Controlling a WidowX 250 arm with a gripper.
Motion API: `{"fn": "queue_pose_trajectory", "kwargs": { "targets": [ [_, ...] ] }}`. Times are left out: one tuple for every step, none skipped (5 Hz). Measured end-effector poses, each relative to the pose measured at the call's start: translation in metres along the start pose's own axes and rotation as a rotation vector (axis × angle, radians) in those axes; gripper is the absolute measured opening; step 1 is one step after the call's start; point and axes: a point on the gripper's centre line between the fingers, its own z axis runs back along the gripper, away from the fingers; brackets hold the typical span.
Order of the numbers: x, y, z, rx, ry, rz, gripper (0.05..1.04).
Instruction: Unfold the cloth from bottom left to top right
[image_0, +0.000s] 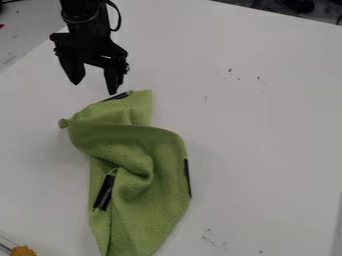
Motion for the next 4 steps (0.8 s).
{"fn": "queue_pose_trajectory", "kwargs": {
  "targets": [
    [-0.004, -0.002, -0.007, -0.008, 0.025, 0.001, 1.000],
    [-0.009, 0.018, -0.012, 0.000, 0.028, 0.045, 1.000],
    [-0.020, 0.039, -0.015, 0.011, 0.031, 0.101, 1.000],
    [-0.032, 0.057, -0.020, 0.025, 0.039, 0.147, 1.000]
  ]
}}
